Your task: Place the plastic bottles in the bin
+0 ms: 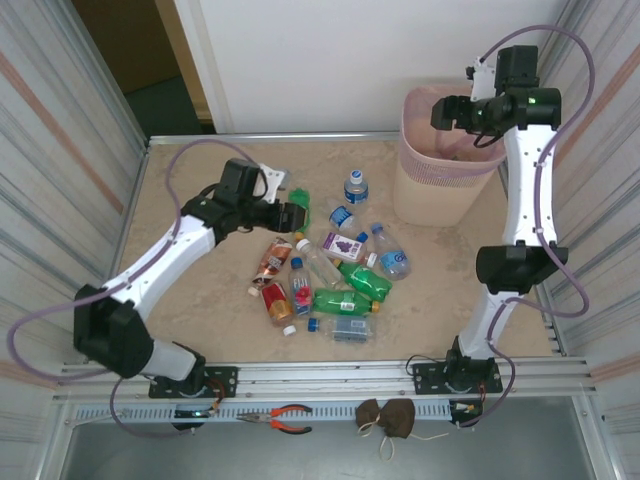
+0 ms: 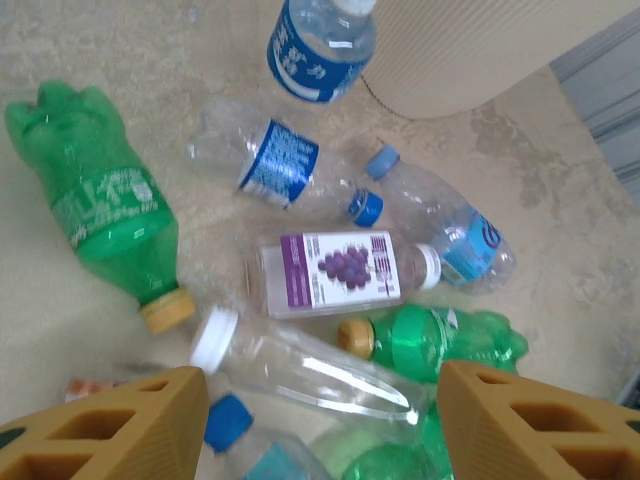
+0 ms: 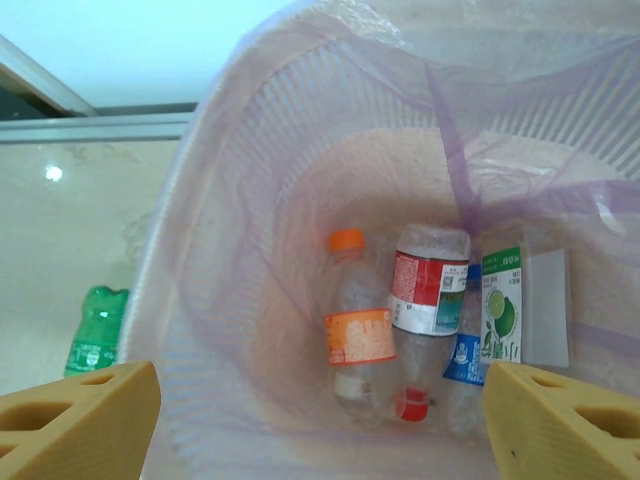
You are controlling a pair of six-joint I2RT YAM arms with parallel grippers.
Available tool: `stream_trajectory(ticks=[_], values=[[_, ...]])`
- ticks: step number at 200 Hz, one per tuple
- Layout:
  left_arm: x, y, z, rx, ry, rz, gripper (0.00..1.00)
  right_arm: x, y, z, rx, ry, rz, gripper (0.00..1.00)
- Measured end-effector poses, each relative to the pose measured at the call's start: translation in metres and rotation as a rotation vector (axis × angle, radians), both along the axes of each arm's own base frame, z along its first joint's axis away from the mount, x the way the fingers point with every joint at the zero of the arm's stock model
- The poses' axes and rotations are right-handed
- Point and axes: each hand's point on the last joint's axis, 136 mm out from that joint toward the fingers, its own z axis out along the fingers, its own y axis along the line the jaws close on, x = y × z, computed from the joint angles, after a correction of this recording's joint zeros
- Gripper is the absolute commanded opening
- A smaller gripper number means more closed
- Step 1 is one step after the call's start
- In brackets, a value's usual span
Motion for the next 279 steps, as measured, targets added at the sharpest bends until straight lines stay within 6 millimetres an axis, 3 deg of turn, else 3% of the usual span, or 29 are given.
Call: stream_trajectory(ticks=[42, 87, 136, 180, 223, 279], values=[[0.044, -0.043, 0.001, 0.055, -0.059, -0.006, 0.61, -0.031, 0.0, 0.019, -0.014, -0.045, -0.01, 0.83], [0.09, -0.092, 0.001, 0.075, -0.175, -0.019, 0.61, -0.053, -0.008, 0.022, -0.02, -0.059, -0.033, 0.83], [0.131, -0.122, -0.014, 0.094, -0.281, -0.012, 0.61, -0.07, -0.026, 0.021, -0.021, -0.058, -0.081, 0.84], [0.148, -0.142, -0.033, 0.11, -0.345, -0.027, 0.6, -0.081, -0.03, 0.028, -0.023, -0.077, -0.095, 0.84], [0.152, -0.156, -0.053, 0.145, -0.382, -0.055, 0.42, -0.087, -0.03, 0.03, -0.024, -0.084, -0.095, 0.84], [0.155, -0.16, -0.05, 0.159, -0.428, -0.061, 0.23, -0.091, -0.029, 0.031, -0.024, -0.087, -0.095, 0.84]])
